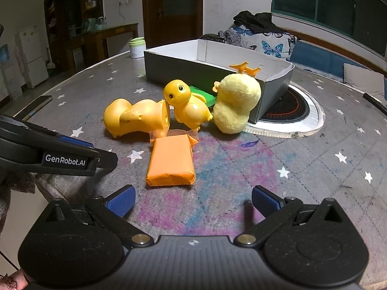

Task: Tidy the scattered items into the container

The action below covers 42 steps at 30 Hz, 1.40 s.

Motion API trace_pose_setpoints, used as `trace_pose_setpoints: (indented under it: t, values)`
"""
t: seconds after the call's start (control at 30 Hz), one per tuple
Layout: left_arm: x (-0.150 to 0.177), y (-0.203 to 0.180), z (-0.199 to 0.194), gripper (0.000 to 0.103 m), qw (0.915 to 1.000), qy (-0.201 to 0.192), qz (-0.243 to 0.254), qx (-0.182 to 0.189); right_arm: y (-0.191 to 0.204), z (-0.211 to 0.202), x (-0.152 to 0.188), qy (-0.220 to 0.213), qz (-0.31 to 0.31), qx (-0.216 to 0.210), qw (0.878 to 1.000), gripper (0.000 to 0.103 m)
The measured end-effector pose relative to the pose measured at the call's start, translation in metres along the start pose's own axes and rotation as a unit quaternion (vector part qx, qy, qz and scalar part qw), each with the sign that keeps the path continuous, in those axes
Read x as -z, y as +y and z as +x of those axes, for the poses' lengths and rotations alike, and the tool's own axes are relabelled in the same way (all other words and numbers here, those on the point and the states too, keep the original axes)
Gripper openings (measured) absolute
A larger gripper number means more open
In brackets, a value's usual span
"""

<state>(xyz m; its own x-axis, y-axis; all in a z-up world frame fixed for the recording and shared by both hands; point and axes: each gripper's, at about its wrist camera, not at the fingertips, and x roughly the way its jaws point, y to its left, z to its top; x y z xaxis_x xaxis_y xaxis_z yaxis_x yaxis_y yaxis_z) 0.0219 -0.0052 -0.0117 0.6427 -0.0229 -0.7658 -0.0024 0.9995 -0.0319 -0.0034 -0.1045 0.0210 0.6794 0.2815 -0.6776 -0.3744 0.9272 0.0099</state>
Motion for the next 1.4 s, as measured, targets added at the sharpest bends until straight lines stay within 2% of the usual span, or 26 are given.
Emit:
trace_pose_setpoints:
  t: [0.67, 1.4]
  values:
    - [-0.003, 0.0, 0.003, 0.038, 1.0, 0.002, 0.006, -0.002, -0.001, 0.003, -0.004, 0.002, 0.0, -0.004, 1.0, 0.103]
    - [-0.014, -0.001, -0.002, 0.038, 0.9996, -0.002, 0.023, 0.015, -0.006, 0.002, -0.015, -0.005, 0.004, -0.019, 1.0, 0.103]
